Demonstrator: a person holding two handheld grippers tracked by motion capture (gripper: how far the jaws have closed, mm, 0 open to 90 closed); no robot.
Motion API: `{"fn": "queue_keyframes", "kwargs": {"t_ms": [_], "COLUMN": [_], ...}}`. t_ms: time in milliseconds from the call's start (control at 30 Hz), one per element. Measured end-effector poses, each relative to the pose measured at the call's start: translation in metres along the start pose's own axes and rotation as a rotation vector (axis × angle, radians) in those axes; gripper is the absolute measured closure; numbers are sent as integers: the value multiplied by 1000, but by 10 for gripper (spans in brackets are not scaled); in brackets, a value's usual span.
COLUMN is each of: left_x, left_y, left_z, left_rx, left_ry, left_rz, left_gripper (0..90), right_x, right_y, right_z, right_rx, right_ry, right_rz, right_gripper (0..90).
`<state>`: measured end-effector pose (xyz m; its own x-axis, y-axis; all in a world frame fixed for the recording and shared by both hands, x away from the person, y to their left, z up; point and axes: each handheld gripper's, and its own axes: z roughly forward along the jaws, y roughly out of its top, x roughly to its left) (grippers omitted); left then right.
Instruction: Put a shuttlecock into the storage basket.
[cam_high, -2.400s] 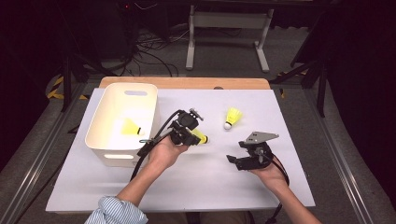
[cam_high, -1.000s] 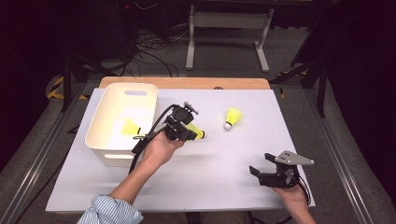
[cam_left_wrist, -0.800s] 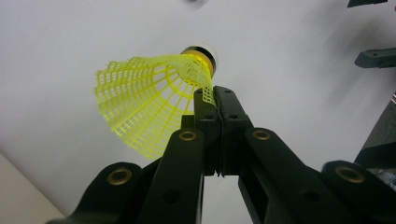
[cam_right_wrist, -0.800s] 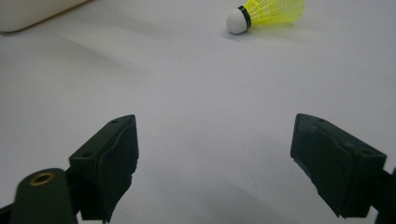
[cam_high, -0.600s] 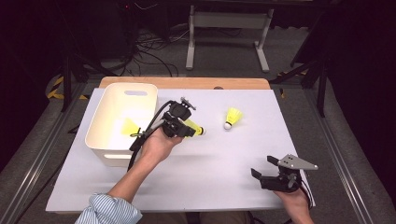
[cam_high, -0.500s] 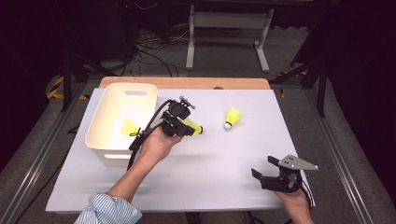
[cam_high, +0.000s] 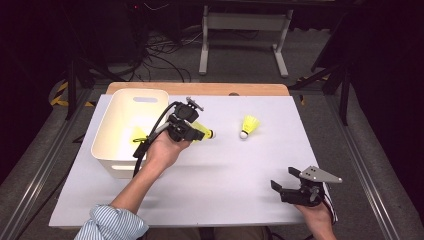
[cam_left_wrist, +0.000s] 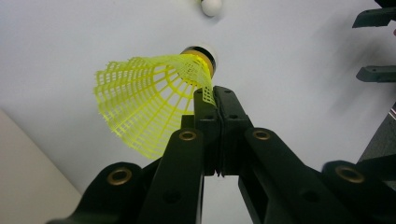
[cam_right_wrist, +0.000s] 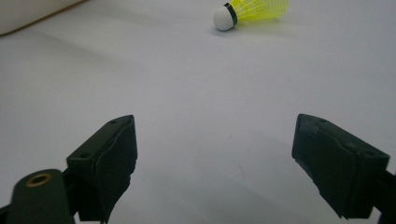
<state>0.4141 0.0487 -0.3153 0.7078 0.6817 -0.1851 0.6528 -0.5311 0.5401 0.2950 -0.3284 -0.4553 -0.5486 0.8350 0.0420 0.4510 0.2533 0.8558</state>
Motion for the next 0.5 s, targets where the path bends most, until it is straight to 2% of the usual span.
{"fn": "queue_keyframes", "kwargs": {"t_ms": [500], "left_x": [9], "left_y": [7], "left_z": [-17], "left_rx": [-22], "left_ry": [7], "left_rz": [-23], "left_gripper": [891], "right_x": [0], "right_y": [0], "right_z": [1], "right_rx": [4], "right_ry": [4], "right_rz": [-1], "right_gripper": [149]}}
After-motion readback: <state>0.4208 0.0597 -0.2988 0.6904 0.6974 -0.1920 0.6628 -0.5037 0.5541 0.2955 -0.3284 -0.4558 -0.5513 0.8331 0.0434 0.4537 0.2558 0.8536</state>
